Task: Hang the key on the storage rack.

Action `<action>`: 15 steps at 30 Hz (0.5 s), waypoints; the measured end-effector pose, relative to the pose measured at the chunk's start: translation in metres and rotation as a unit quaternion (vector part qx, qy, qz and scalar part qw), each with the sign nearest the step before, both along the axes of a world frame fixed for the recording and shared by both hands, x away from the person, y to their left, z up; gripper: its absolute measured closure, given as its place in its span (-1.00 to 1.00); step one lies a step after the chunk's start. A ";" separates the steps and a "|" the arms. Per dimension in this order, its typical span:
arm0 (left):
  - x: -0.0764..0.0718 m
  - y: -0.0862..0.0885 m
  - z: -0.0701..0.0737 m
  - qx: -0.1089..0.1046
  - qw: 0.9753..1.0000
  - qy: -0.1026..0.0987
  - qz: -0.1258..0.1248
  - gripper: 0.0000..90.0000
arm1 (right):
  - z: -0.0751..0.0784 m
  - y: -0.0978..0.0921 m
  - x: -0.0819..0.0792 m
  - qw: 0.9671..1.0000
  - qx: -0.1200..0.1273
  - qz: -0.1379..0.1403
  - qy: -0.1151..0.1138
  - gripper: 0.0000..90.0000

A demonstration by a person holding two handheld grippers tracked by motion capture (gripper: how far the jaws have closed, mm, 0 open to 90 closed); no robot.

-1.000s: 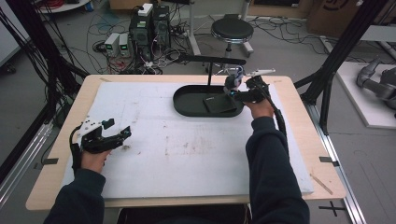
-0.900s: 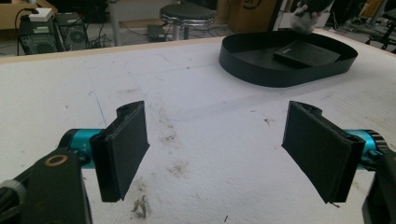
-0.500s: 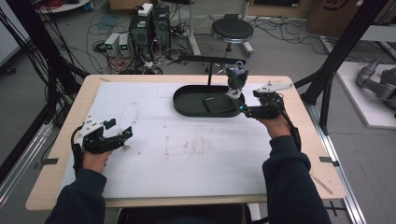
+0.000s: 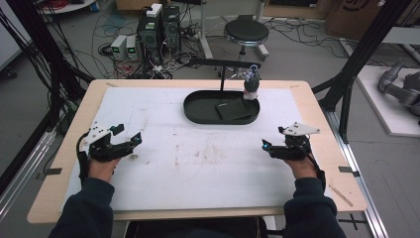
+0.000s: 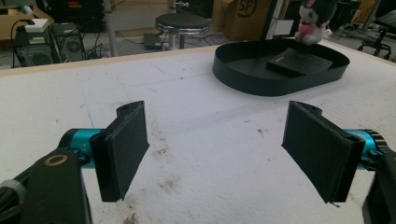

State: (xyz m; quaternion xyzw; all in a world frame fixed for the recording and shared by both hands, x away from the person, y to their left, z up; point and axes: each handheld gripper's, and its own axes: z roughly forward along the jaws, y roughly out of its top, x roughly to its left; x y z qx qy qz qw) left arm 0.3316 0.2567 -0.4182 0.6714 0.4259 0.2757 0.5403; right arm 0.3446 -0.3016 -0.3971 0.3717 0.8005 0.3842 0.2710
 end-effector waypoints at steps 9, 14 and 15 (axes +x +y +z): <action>-0.001 0.000 0.001 -0.001 1.000 0.000 0.000 -0.51 | 0.002 -0.002 -0.006 1.000 0.000 -0.007 -0.010 -0.52; -0.001 0.000 0.001 0.000 1.000 -0.001 -0.001 -0.51 | 0.003 -0.004 -0.007 1.000 0.004 -0.014 -0.017 -0.52; -0.001 0.000 0.001 0.001 1.000 -0.001 -0.001 -0.51 | 0.003 -0.005 -0.007 1.000 0.005 -0.016 -0.019 -0.52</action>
